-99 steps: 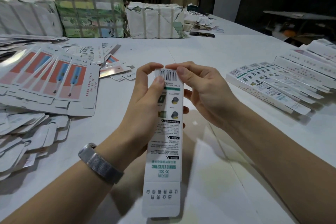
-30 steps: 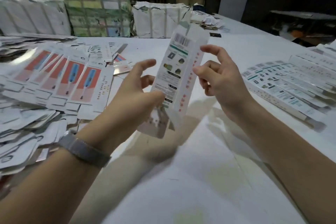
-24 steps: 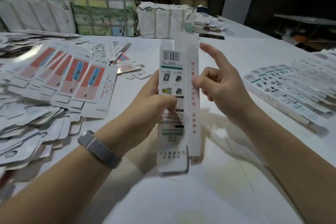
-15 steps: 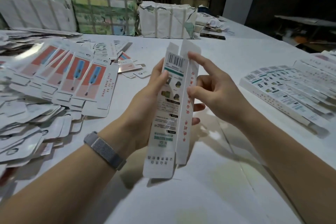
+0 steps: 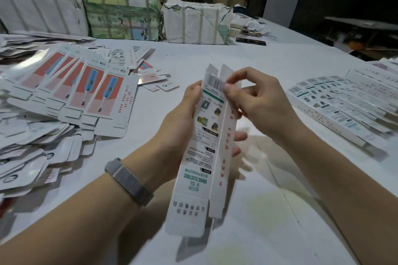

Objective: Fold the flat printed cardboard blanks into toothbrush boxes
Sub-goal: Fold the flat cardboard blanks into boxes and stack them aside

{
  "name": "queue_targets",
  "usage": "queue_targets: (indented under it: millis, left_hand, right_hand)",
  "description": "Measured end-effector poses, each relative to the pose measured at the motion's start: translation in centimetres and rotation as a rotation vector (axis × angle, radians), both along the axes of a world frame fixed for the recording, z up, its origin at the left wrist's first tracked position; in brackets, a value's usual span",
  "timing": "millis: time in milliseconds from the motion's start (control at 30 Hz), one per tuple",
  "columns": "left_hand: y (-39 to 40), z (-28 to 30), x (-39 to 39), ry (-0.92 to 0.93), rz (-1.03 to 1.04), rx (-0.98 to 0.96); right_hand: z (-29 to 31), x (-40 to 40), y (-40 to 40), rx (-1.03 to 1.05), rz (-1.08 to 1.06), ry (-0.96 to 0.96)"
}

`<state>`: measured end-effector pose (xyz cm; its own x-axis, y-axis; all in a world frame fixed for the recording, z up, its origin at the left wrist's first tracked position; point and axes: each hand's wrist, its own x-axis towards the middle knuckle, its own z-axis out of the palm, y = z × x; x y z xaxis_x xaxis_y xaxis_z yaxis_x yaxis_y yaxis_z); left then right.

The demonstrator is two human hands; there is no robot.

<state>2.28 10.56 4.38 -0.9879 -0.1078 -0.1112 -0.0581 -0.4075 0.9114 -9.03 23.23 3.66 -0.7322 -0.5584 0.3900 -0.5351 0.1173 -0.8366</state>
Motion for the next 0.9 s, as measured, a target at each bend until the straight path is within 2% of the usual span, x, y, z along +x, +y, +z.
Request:
queue_targets:
  millis: [67, 133, 233, 367, 500, 567, 667, 733, 900]
  left_hand:
    - [0.2, 0.3, -0.9, 0.005, 0.049, -0.269]
    - [0.1, 0.5, -1.7, 0.053, 0.136, -0.382]
    - [1.0, 1.3, -3.0, 0.065, 0.132, -0.561]
    - [1.0, 1.6, -3.5, -0.01, 0.073, -0.381]
    - [0.5, 1.4, -2.6, 0.113, 0.023, -0.424]
    - [0.0, 1.4, -1.8, 0.082, 0.024, -0.352]
    - [-0.2, 1.3, -1.6, 0.048, -0.075, -0.363]
    - [-0.7, 0.7, -0.7, 0.051, -0.157, -0.257]
    - [-1.2, -0.5, -0.9, 0.047, -0.266, -0.198]
  right_hand:
    - [0.4, -0.5, 0.4, -0.047, -0.027, -0.068]
    - [0.9, -0.7, 0.7, -0.024, -0.032, -0.073]
    - [1.1, -0.8, 0.9, 0.003, -0.029, -0.045]
    - [1.5, -0.8, 1.2, -0.005, 0.01, -0.019]
    - [1.5, -1.1, 1.1, 0.012, -0.037, 0.053]
    - [1.6, -1.2, 1.1, 0.036, -0.076, 0.101]
    - [1.8, -1.3, 1.1, 0.032, -0.091, 0.152]
    - [1.8, -1.2, 1.0, 0.037, -0.059, 0.153]
    - [1.3, -1.4, 0.8, 0.209, -0.061, 0.135]
